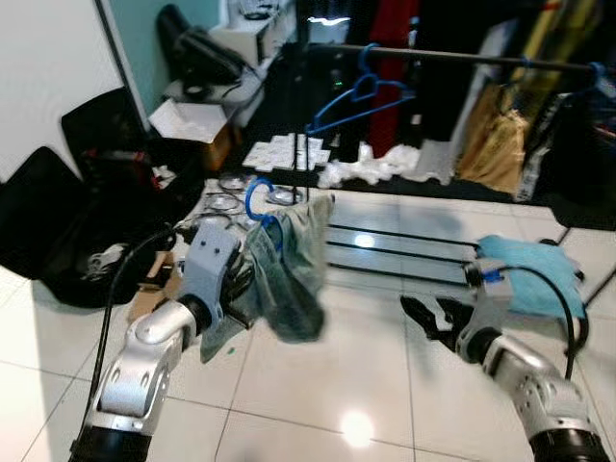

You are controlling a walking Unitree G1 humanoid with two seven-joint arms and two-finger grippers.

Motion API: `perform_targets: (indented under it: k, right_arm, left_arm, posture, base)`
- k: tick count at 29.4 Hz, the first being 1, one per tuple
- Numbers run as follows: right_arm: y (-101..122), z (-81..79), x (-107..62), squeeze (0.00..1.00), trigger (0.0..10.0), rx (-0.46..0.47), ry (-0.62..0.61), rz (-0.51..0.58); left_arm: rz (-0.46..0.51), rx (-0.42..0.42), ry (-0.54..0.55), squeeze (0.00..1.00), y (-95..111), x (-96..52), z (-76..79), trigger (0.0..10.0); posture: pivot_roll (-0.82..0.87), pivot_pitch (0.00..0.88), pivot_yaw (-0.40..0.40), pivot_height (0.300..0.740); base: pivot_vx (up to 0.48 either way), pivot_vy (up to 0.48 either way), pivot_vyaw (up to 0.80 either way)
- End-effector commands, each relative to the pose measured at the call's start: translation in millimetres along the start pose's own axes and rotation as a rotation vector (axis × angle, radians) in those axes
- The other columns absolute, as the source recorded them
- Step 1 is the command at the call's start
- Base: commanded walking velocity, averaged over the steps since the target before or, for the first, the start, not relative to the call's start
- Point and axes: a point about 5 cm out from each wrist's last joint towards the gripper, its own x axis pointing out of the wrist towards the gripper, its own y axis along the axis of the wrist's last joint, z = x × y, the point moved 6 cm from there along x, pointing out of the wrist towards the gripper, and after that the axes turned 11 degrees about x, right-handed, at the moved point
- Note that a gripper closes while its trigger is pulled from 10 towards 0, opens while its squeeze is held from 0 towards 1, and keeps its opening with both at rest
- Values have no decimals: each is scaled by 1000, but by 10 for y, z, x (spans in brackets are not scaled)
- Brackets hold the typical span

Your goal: Hang hanger

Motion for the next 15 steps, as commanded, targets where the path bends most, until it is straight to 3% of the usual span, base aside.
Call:
perform_targets:
  k: [1,4,6,8,15]
  right_arm:
    - [-106,126,-39,0,10000,34,-46,-5]
    - [-534,431,-199,0,10000,51,-162,-56]
    - [-693,502,-278,0,10000,52,-185,-70]
    - [-825,471,-332,0,10000,77,-166,-64]
    - [-766,467,-328,0,10000,148,-153,2]
  left_arm:
    - [50,21,-20,0,129,26,94,10000]
    - [59,30,-26,0,141,91,283,10000]
    - [70,44,-32,0,144,109,341,10000]
    - [80,27,-29,0,143,106,329,10000]
    - [88,34,-19,0,153,115,291,10000]
  posture:
    - [-54,97,-10,740]
    - [-61,98,-21,740]
    - [-68,101,-21,740]
    - [-70,100,-18,740]
    - [-76,93,-13,740]
  base:
    - [0,0,-800]
    - [119,0,-533]
    - [418,0,0]
    - [480,0,0]
    - [480,0,0]
